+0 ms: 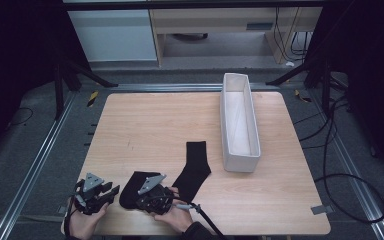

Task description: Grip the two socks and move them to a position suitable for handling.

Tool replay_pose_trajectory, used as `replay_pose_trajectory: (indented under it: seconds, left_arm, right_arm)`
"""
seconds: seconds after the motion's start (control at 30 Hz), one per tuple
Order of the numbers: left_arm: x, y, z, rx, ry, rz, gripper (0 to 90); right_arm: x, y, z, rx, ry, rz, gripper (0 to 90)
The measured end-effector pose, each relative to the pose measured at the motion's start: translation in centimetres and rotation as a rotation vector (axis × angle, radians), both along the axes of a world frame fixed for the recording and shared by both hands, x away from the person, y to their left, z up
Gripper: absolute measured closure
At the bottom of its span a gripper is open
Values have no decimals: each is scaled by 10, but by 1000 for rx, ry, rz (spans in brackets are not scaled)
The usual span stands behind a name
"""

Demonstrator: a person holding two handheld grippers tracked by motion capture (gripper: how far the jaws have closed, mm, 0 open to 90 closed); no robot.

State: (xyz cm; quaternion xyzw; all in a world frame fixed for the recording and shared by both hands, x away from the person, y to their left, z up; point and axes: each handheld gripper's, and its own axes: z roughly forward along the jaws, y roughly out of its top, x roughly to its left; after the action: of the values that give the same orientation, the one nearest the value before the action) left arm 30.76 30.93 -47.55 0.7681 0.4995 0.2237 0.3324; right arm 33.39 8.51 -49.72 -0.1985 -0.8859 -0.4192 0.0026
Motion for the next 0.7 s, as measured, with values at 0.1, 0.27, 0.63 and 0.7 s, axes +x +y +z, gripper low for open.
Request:
replay_pose_trajectory:
  seconds: [0.1, 0.27, 0.63, 0.7]
  left_arm:
    - [-1, -2, 1, -6, 2, -9, 625]
    - [-3, -9, 0, -11, 12, -39, 601]
    - [-3, -31, -13, 108, 105, -123, 672]
    - [-2, -33, -13, 110, 112, -134, 736]
  right_arm:
    - [3, -7, 10, 54, 5, -22, 873]
    - [13, -19, 32, 121, -25, -81, 873]
    - [37, -33, 64, 218, -66, -193, 873]
    - [41, -35, 68, 218, -75, -206, 873]
